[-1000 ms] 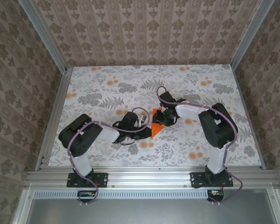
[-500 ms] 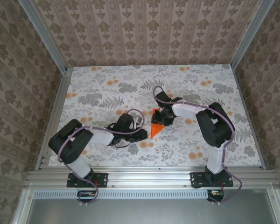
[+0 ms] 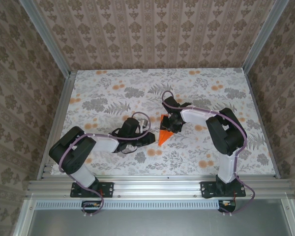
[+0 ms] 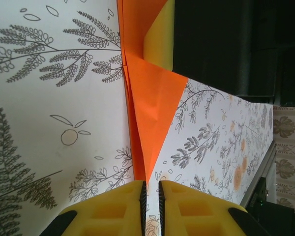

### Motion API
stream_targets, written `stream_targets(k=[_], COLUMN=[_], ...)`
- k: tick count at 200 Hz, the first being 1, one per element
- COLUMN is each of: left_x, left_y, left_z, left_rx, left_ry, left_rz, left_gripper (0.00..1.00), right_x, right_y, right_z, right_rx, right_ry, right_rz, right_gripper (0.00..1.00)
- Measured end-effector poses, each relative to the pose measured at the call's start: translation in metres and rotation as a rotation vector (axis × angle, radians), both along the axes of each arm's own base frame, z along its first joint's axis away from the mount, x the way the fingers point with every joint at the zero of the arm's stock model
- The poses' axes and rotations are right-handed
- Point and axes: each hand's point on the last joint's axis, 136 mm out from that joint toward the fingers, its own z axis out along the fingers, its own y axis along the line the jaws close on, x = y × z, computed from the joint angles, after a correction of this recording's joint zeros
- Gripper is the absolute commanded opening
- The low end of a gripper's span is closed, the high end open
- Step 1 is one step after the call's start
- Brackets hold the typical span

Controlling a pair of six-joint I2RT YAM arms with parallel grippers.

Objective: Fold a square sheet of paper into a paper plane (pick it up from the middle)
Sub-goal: Fourth fold the wing at the center of the table.

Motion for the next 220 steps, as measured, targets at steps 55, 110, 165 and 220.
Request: stream_targets(k=[55,110,165,220], left_x=[0.002,0.005,0.005,-0.001], left_y=[-0.015,-0.021,-0.029,-0.033], left_z=[0.001,-0.006,-0.005,-0.016], left_rx=[-0.018,-0.023,-0.047,-0.035], left_ry=[-0.002,0.013,0.017,0.039], left_rz=[-0.028,-0.029,-0.050,-0.073], left_gripper=[0.17,0.15,0.13,0.13], right_x=[0.000,0.000,0.000,0.000], right_y=[0.000,0.001,0.001,0.001], right_z=[0.000,0.000,0.000,-0.001], right_rx=[0.000,-0.001,-0.002,-0.003], right_ry=[-0.002,-0.005,-0.007,-0.005], right_rz=[0.004,0.023,0.033,0.033], right_gripper=[0.44,0.45,0.44,0.44])
